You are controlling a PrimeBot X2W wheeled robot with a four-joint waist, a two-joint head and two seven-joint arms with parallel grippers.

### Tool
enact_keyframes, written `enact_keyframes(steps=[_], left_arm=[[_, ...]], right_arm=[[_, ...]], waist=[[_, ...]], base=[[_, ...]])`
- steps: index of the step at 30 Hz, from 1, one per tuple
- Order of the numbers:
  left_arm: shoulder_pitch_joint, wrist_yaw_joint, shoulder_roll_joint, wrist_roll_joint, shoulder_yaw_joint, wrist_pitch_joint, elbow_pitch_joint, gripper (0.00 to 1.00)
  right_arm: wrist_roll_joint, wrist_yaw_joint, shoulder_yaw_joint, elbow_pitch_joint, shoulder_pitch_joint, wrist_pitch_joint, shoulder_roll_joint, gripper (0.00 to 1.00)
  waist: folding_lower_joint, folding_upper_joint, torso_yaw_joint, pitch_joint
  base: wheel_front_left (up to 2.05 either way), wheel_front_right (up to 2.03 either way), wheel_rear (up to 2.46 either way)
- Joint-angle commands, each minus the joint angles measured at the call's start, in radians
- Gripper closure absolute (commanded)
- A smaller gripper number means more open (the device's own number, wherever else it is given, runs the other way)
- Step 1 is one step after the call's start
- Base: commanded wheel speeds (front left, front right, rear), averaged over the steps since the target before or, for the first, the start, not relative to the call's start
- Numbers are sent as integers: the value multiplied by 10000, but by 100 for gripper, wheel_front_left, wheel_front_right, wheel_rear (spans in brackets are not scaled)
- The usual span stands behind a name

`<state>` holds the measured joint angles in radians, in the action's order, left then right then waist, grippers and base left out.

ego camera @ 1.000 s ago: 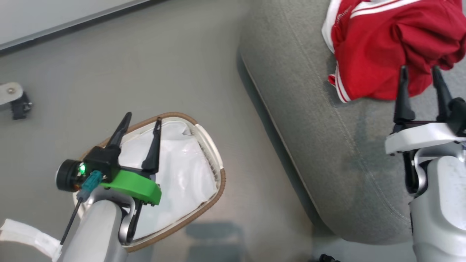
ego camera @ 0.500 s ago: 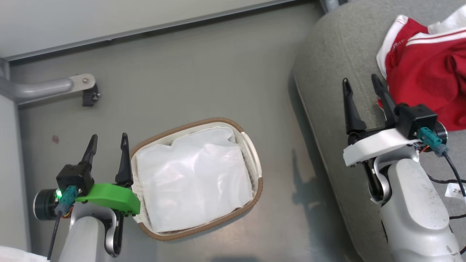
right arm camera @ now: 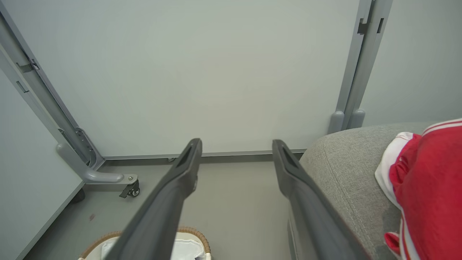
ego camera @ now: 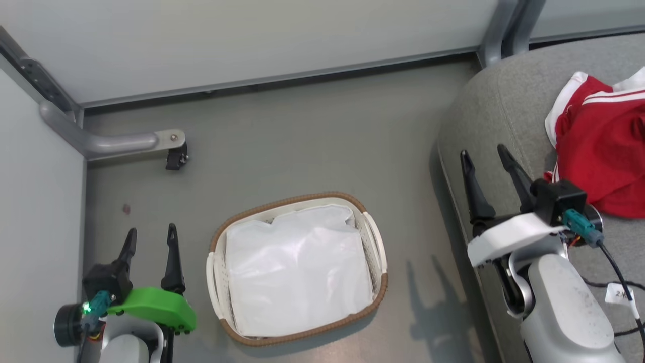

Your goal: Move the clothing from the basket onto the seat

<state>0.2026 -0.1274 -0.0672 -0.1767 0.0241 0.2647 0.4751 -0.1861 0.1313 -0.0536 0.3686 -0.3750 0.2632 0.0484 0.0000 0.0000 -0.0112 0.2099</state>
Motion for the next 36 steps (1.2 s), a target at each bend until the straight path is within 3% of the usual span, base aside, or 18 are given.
enact_keyframes(steps=[1, 18, 19, 24, 36], left_arm=[[-242, -44, 39, -55, 18, -8, 25, 0], [-1610, -52, 110, -414, 88, -8, -110, 0], [-1499, -4, 119, -352, 67, 0, -111, 100], [-1578, 0, 207, -491, 88, -51, 266, 100], [-1458, -6, 197, -2695, 240, -664, -143, 100]], right_arm=[[-31, -11, 20, 41, 248, 22, 47, 0], [-31, -11, 234, 386, 1727, 22, 47, 0], [-80, 0, 208, 357, 1598, 0, 2, 100], [-200, 2, 202, 737, 1884, -73, -72, 100], [-2442, 1, 449, 415, 1999, -671, -55, 100]], waist=[[0, 0, 179, -342], [0, 0, 352, -1635], [0, 0, 315, -1540], [0, 0, 321, -1577], [0, 0, 301, -1624]], base=[[0, 0, 0], [0, 0, 0], [0, 0, 0], [0, 0, 0], [0, 0, 0]])
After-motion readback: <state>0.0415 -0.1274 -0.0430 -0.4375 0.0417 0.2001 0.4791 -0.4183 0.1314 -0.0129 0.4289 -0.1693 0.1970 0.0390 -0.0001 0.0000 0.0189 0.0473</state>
